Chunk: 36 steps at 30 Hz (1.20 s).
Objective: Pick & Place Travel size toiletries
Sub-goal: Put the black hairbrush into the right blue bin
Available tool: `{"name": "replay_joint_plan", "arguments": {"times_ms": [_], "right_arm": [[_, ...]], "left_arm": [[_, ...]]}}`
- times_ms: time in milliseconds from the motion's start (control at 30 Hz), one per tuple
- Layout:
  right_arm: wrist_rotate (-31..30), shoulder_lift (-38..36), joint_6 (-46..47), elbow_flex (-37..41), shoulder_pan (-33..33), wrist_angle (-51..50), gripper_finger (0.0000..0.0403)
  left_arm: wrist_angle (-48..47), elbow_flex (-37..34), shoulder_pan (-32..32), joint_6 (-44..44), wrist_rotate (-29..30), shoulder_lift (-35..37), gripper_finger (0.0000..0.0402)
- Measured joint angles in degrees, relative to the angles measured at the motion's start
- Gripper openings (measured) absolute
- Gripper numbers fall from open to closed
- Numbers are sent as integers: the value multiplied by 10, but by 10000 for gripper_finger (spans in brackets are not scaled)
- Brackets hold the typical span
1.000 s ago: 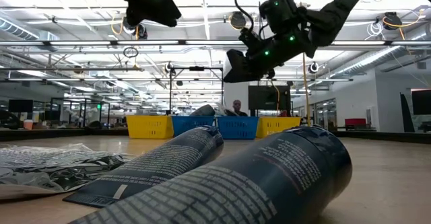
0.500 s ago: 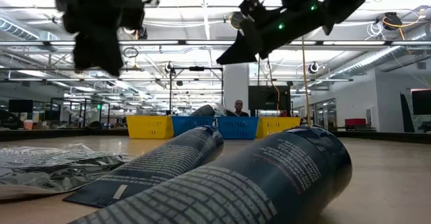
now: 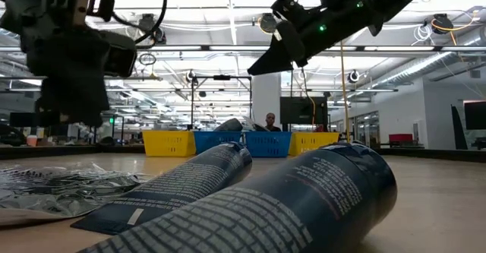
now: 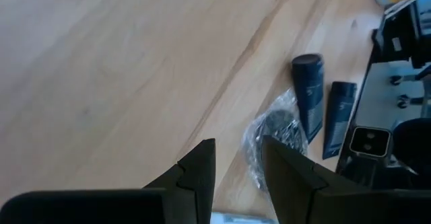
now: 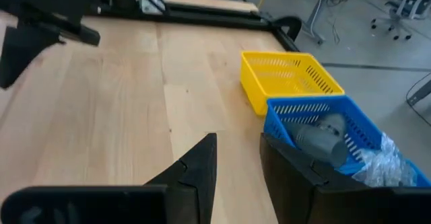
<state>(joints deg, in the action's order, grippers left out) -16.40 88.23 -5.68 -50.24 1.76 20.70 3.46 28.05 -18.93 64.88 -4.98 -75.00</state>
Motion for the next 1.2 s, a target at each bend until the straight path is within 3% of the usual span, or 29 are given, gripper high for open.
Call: {"name": "replay_joint_plan", "arguments": {"times_ms": [167,633,767,1200], "right_arm": [[-3,0,-1,0,0,-3,105],[-3,0,-1,0,1,-20,105],[-3,0,-2,0,1,-25,105],[-2,0,-9,0,1,-26,105]], "left_arm": [[13,-4,-15,19,-12,-17,120],[194,-2,-25,71,-96,-183,120],[242,-1,-26,61,-106,-195,120],[219,-1,-28,57,-101,-195,120]]}}
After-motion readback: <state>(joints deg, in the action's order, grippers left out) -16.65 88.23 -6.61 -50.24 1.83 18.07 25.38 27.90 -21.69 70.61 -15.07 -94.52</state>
